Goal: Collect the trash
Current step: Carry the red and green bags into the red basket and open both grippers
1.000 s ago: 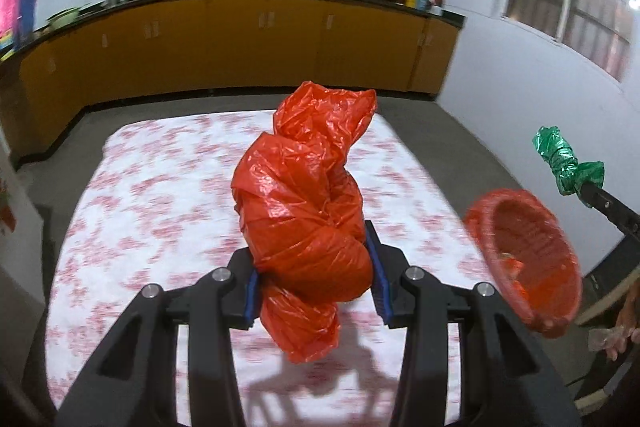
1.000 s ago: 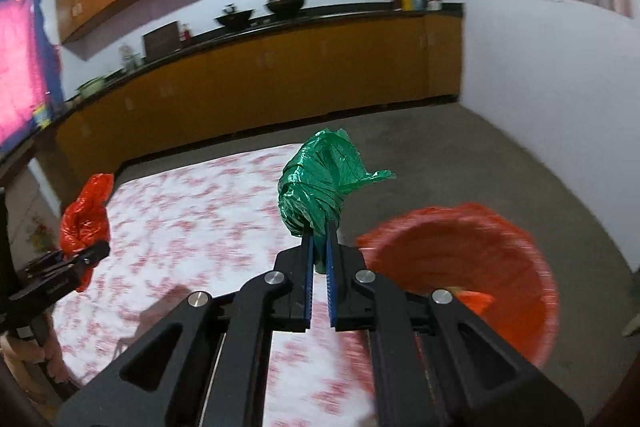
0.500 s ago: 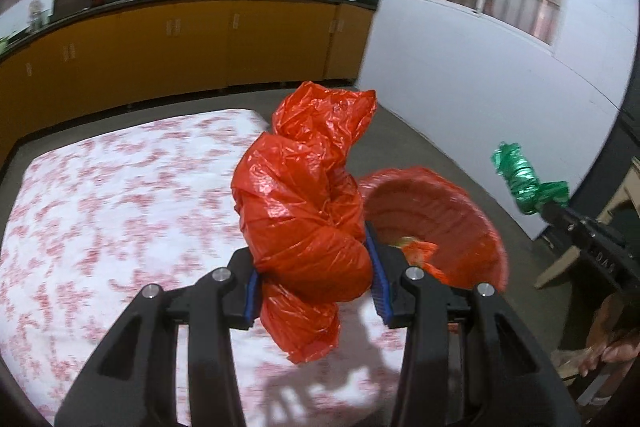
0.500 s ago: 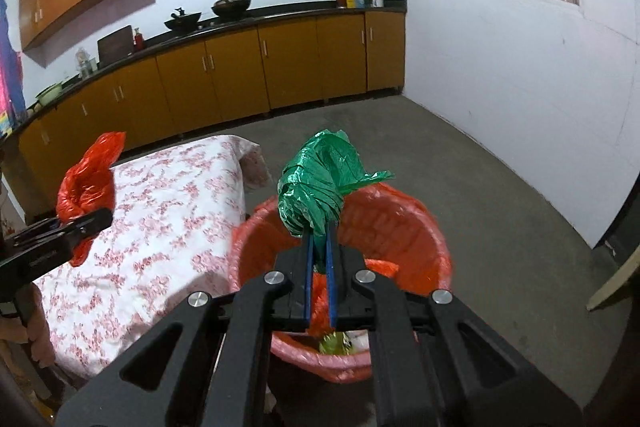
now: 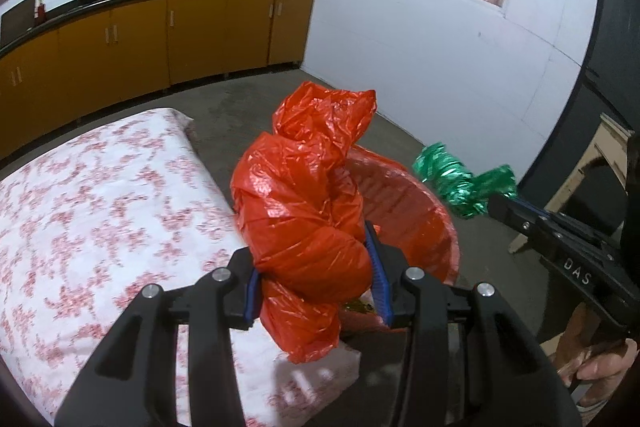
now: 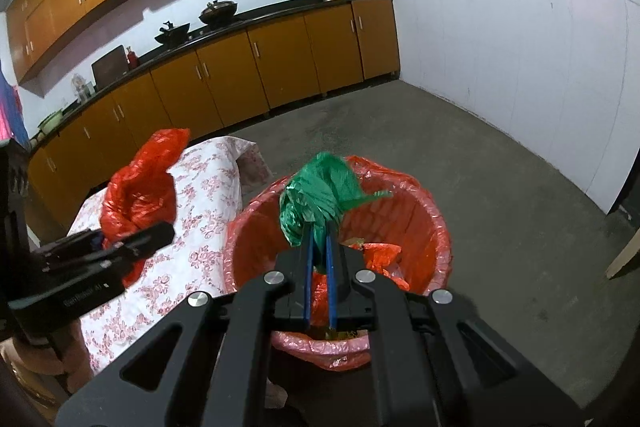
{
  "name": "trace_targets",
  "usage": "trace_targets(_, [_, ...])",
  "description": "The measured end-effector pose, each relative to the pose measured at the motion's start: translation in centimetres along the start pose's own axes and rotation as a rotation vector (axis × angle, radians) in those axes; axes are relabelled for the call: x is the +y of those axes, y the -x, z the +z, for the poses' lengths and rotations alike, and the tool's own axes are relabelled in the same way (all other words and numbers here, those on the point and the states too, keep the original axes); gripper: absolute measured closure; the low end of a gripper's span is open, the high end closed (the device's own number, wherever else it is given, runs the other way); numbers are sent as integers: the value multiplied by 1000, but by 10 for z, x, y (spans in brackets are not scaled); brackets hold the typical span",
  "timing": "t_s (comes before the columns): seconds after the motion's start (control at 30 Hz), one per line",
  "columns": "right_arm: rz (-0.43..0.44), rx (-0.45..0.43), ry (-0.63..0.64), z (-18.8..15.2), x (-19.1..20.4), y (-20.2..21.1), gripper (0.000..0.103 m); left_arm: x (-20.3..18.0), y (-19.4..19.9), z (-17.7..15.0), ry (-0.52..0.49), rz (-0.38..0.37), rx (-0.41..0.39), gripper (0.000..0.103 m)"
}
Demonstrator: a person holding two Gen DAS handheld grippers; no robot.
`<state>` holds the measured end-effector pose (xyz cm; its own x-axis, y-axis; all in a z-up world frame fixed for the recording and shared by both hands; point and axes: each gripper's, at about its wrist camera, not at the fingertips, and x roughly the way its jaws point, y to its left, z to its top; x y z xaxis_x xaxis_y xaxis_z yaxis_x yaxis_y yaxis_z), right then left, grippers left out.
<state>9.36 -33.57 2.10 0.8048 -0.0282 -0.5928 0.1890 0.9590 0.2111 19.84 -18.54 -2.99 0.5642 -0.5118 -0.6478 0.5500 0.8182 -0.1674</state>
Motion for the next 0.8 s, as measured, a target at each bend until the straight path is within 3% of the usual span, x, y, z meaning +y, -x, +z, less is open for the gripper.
trace_targets(0.23, [11,-3,-31,3,-14,-12,97,-9,-31,3,-12,-39,44,60])
trace_targets(0.33, [15,2,-48,6,-19,-17,93,-8,-50,2,0,-51,81,55])
trace_targets(0.37, [22,5,-62,7,-22,-17,84,-7,-53,1,3,-52,87,49])
trace_targets(0.4, [30,6,-75,7,-25,-16,66,-8,-57,0,7,-54,93,45])
trace_targets(0.47, [28,-11,-91,6,-30,-10,46,-6,-62,-2,6,-47,101,42])
trace_targets(0.57, [1,-31,-72,5,-31,1,42,-2,-65,-5,3,-21,109,41])
trace_targets(0.7, [-48,-73,-25,3,-27,23,17,13,-47,-10,29,25,75,39])
trace_targets(0.8, [-89,-121,31,1,-18,45,7,21,-13,-15,28,82,-1,27])
